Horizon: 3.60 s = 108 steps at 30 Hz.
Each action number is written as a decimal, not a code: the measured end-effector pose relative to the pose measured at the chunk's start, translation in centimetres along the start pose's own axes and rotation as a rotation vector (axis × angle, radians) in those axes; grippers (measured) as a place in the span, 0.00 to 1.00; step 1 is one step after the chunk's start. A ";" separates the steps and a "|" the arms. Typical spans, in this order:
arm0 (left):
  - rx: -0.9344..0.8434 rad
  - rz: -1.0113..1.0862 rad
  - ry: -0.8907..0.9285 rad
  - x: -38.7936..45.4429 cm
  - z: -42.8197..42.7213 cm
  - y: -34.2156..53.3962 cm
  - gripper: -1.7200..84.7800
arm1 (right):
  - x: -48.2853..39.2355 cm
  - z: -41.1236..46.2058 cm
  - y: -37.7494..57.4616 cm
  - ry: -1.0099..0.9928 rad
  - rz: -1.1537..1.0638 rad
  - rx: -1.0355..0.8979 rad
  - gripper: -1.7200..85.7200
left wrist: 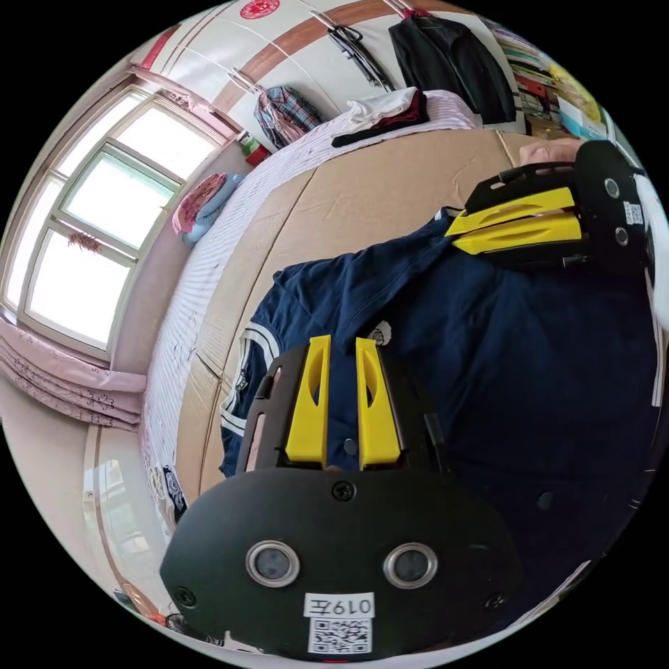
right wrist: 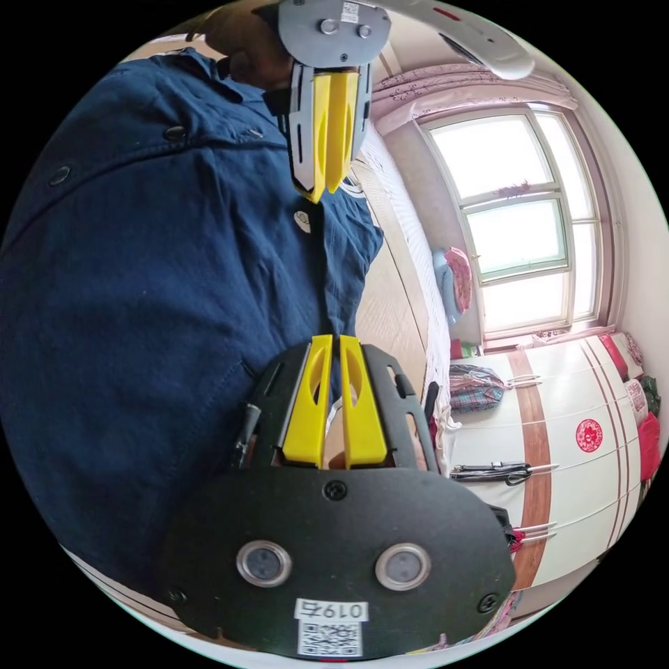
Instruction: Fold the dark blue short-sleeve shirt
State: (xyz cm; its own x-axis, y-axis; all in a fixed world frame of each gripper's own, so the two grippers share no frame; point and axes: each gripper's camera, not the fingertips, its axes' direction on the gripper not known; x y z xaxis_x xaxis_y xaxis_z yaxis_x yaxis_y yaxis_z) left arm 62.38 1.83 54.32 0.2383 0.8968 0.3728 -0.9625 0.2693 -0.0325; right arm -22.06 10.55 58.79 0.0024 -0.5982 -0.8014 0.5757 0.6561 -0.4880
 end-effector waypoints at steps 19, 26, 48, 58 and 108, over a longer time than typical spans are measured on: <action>-0.098 0.187 -0.241 3.5 2.6 -2.5 0.03 | -1.3 -0.6 -0.4 0.043 -0.147 -0.025 0.03; -0.083 0.152 -0.115 -0.3 2.3 -2.7 0.05 | -0.5 -1.2 0.4 0.026 -0.169 -0.026 0.07; -0.029 -0.168 0.161 -17.3 8.9 -3.6 0.04 | 3.6 0.5 1.8 -0.055 -0.038 0.049 0.01; -0.039 -0.263 0.250 -27.1 13.0 -2.4 0.05 | 3.2 1.5 2.1 -0.056 -0.066 0.015 0.01; 0.096 -1.043 1.090 -67.8 42.2 -1.6 0.03 | 3.4 3.4 4.3 -0.008 0.012 0.031 0.01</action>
State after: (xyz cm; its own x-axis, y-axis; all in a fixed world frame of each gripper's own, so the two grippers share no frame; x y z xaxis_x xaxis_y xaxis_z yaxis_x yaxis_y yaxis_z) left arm 42.26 -74.26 68.26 0.7350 0.1495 -0.6614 -0.3005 0.9462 -0.1201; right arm -16.81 9.77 55.17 0.0157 -0.5943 -0.8041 0.6010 0.6483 -0.4674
